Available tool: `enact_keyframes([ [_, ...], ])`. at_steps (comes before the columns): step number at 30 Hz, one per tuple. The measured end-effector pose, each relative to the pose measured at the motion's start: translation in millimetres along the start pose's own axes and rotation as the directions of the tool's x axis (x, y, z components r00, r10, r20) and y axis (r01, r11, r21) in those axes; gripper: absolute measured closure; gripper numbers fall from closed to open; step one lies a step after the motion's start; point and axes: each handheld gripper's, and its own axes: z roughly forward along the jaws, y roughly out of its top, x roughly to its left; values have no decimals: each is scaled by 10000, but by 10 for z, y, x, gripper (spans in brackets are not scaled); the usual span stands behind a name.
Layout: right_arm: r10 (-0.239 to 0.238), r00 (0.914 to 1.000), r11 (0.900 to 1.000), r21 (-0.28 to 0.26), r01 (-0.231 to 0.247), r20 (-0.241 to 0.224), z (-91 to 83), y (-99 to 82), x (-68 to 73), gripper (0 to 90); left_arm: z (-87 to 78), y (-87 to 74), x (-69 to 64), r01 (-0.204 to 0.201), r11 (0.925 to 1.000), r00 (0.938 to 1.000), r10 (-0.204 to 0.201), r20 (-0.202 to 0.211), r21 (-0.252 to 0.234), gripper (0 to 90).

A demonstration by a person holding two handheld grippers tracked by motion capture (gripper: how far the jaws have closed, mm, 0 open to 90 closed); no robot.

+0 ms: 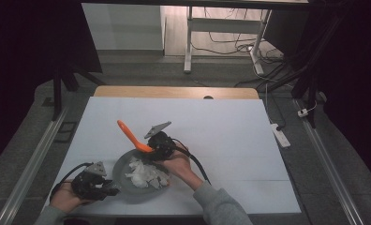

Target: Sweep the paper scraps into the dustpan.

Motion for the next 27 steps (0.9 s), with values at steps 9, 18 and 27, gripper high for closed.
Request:
enact_keyframes([
  [9, 426, 9942, 9931, -1133, -314, 983, -339, -23, -188, 707, 1, -1, -2, 6, 10000, 10000, -6, -22, -1, 616],
  [18, 1180, 9682, 9914, -811, -1023, 2206, -424, -133, -498, 707, 3, -1, 0, 2, 10000, 10000, -2, -15, 6, 616],
  [27, 1258, 9619, 9909, 167, -1338, 2427, -76, -161, -576, 708, 4, -2, 2, 16, 10000, 10000, -16, -15, -7, 616],
])
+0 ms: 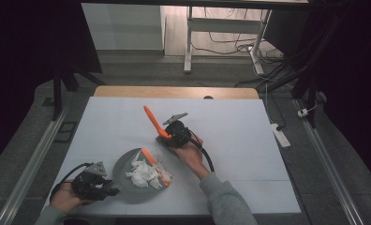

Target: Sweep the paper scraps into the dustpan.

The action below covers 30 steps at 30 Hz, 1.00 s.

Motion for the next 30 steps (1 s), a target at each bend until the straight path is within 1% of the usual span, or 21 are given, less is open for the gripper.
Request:
enact_keyframes([
  [2, -179, 9997, 9998, 36, 180, -135, 18, 12, 89, 708, 1, -1, 1, 0, 10000, 10000, 0, -4, 5, 616],
  [4, -380, 9986, 9992, 130, 385, -368, 27, 8, 199, 708, 5, -1, 1, -3, 10000, 10000, 3, -28, 19, 616],
  [6, -446, 9973, 9989, 132, 455, -587, 22, -4, 306, 708, 4, 1, -1, -1, 10000, 10000, 1, -28, 28, 616],
  [7, -353, 9961, 9993, 95, 362, -813, 14, -12, 358, 708, 6, 2, -3, 7, 10000, 10000, -7, -36, 21, 616],
  [9, -198, 9904, 9998, -12, 198, -1367, 0, -25, 472, 708, 7, 5, -8, 29, 10000, 10000, -29, -29, 14, 616],
  [11, -274, 9838, 9995, -179, 246, -1770, -12, -29, 613, 708, 10, 5, -7, 35, 10000, 10000, -35, -26, 32, 616],
  [12, -322, 9793, 9993, -274, 273, -1998, -18, -21, 682, 708, 12, 4, -7, 43, 10000, 10000, -43, -16, 35, 616],
  [14, -373, 9657, 9986, -468, 262, -2568, -31, 6, 809, 708, 14, 4, -8, 49, 10000, 10000, -49, -40, 35, 616],
  [15, -474, 9601, 9976, -615, 316, -2755, -41, 24, 861, 707, 13, 3, -9, 40, 10000, 10000, -40, -48, 34, 616],
  [16, -612, 9578, 9963, -752, 416, -2810, -59, 44, 900, 707, 14, 2, -10, 44, 10000, 10000, -44, -43, 28, 616],
  [17, -814, 9588, 9943, -889, 592, -2723, -83, 66, 919, 707, 13, 2, -8, 9, 10000, 10000, -9, -50, 53, 616],
  [18, -1003, 9627, 9918, -1021, 767, -2513, -112, 85, 916, 707, 14, 2, -8, 3, 10000, 10000, -3, -48, 53, 616],
  [19, -1052, 9670, 9901, -1156, 800, -2319, -144, 101, 890, 707, 14, 1, -7, -5, 10000, 10000, 6, -40, 58, 616],
  [21, -784, 9737, 9894, -1363, 497, -2139, -210, 118, 792, 707, 16, 1, -7, -2, 10000, 10000, 2, -37, 52, 616],
  [23, -686, 9813, 9877, -1507, 414, -1801, -271, 118, 675, 707, 20, 2, -5, 0, 10000, 10000, 1, -20, 62, 616],
  [26, -508, 9900, 9851, -1697, 281, -1312, -353, 112, 504, 707, 27, 2, -4, -4, 10000, 10000, 4, -11, 96, 616],
  [28, -276, 9941, 9839, -1784, 84, -1051, -392, 101, 387, 707, 27, 1, -4, 5, 10000, 10000, -5, -11, 86, 616],
  [30, -124, 9975, 9850, -1727, 2, -697, -407, 80, 282, 707, 24, 0, -5, 11, 10000, 10000, -11, -7, 67, 616],
])
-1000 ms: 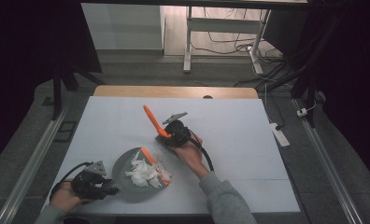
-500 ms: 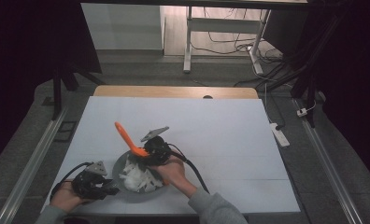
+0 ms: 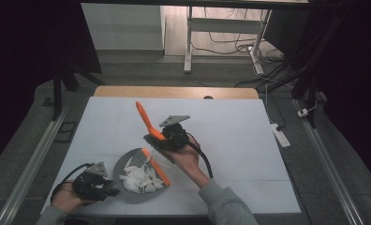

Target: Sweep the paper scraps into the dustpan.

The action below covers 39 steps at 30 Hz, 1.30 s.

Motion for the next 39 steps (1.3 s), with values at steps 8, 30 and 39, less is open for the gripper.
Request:
enact_keyframes([
  [8, 174, 9971, 9924, 1204, -262, 740, 165, -234, -219, 707, 3, 1, -1, -2, 10000, 10000, 2, -12, 12, 616],
  [30, -114, 9776, 9998, 118, 142, -2101, 239, 25, 562, 707, 19, -5, -1, 42, 10000, 10000, -42, -19, 18, 616],
  [39, -150, 9888, 9990, -441, 85, -1486, -29, 102, 366, 707, 34, -18, 4, 92, 9999, 10000, -92, -1, -42, 616],
])
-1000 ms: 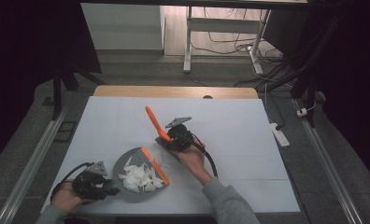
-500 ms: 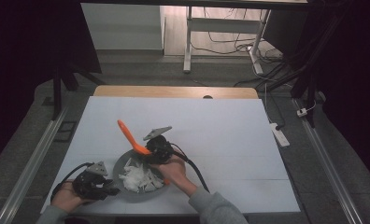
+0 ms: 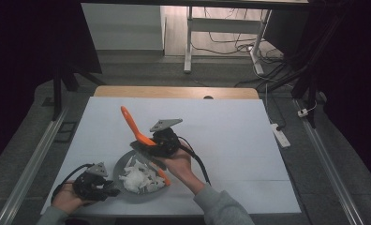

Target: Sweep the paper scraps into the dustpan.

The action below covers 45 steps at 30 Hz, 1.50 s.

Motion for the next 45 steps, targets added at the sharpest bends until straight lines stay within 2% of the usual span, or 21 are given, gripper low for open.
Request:
enact_keyframes([
  [4, 134, 9999, 9999, -7, -134, 92, -26, -31, -46, 707, 19, -6, -1, 7, 10000, 10000, -7, -7, -10, 616],
  [7, 177, 9997, 9998, 52, -176, -174, 7, -59, -11, 707, 36, -8, -6, 38, 10000, 10000, -38, 6, 37, 616],
  [10, -303, 9995, 9978, 585, 310, -132, 100, -117, 66, 707, 33, -9, -8, 43, 10000, 10000, -43, -19, 25, 616],
  [12, -491, 9986, 9950, 877, 472, 195, 154, -168, 40, 707, 34, -10, -11, 44, 10000, 10000, -44, -18, 24, 616],
  [14, -806, 9916, 9909, 1153, 689, 1008, 189, -210, -49, 707, 34, -8, -11, 32, 10000, 10000, -32, -20, 25, 616],
  [15, -619, 9903, 9913, 1233, 464, 1243, 204, -234, -109, 707, 34, -8, -11, 34, 10000, 10000, -34, -15, 17, 616],
  [16, -389, 9911, 9913, 1299, 223, 1270, 216, -265, -180, 707, 34, -7, -9, 25, 10000, 10000, -25, -5, 25, 616],
  [18, -319, 9873, 9875, 1575, 72, 1554, 263, -330, -260, 707, 35, -6, -3, 1, 10000, 10000, -1, 7, 41, 616],
  [20, -33, 9906, 9859, 1665, -197, 1368, 312, -384, -289, 708, 37, -4, -3, 5, 10000, 10000, -5, 3, 38, 616],
  [24, 208, 9977, 9899, 1390, -296, 640, 378, -370, -148, 708, 38, -3, -6, 28, 10000, 10000, -28, -25, 46, 616],
  [26, 389, 9992, 9909, 1285, -394, 65, 399, -330, -37, 707, 40, -4, -6, 38, 10000, 10000, -37, -39, 43, 616],
  [29, 107, 9987, 9949, 1003, -57, -494, 390, -244, 127, 707, 37, -8, -6, 87, 10000, 10000, -87, -14, -28, 616],
  [31, -172, 9991, 9972, 725, 200, -399, 345, -179, 183, 707, 36, -13, -10, 99, 9999, 9999, -100, -44, -87, 616],
  [35, -650, 9973, 9976, 255, 642, 327, 193, -102, 150, 707, 36, -31, -4, 129, 9995, 9999, -128, 10, -279, 617],
  [38, -647, 9958, 9979, -36, 651, 648, 56, -73, 96, 707, 43, -33, -2, 142, 9995, 9999, -141, 33, -270, 617],
  [45, -644, 9942, 9973, -310, 673, 866, -126, -48, 44, 707, 46, -32, -5, 151, 9995, 9999, -151, 19, -277, 616],
])
